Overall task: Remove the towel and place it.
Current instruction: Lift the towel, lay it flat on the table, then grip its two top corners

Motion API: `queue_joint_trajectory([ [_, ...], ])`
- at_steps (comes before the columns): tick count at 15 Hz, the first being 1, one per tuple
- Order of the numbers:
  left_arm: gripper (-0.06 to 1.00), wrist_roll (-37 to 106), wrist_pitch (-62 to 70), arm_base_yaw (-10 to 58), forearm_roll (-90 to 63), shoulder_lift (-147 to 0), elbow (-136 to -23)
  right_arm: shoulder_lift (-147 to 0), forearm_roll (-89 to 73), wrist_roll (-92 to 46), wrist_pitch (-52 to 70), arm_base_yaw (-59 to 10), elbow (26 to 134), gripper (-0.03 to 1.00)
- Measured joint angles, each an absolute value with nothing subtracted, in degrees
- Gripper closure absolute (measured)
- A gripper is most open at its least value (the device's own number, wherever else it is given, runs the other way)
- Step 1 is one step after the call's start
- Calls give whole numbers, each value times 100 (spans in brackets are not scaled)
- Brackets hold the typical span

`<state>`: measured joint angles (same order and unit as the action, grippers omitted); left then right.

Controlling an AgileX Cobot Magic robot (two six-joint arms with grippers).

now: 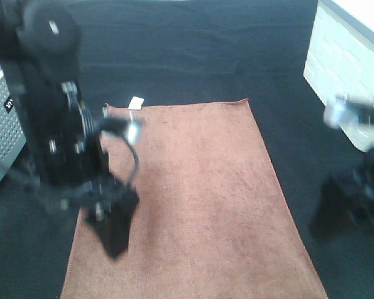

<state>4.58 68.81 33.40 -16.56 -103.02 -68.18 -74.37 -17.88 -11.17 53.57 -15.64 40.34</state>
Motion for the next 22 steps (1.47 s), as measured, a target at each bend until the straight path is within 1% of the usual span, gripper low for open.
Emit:
queue_joint_trajectory([
  [2, 9, 647, 6881, 2853, -1536, -10302, -7277, -7666, -1455, -911, 5518, -1518, 4996, 20],
  [3, 9, 773, 6893, 2424, -1524, -10302, -7552, -8027, -1409, -859, 5678, -1266, 5730, 18],
  [6, 9, 865, 6812, 1690, -1398, -10313, -7867, -9018, -1576, -1123, 6028, -625, 7196, 18],
  [10, 9, 1031, 6314, 1008, -1558, -10772, -8371, -10646, -1742, -1272, 6847, -493, 9139, 18],
  [12, 9, 1249, 6257, 848, -1908, -11264, -8846, -11390, -1811, -1381, 6898, -493, 9884, 18],
  [15, 9, 1398, 6228, 831, -2200, -12267, -9798, -12227, -1925, -1415, 6950, -487, 10875, 18],
  [19, 9, 1369, 6165, 762, -2303, -13344, -11029, -13230, -2143, -1501, 6961, -487, 11877, 18],
  [22, 9, 1312, 6171, 584, -2298, -13831, -11671, -13906, -2338, -1587, 6961, -487, 12536, 18],
])
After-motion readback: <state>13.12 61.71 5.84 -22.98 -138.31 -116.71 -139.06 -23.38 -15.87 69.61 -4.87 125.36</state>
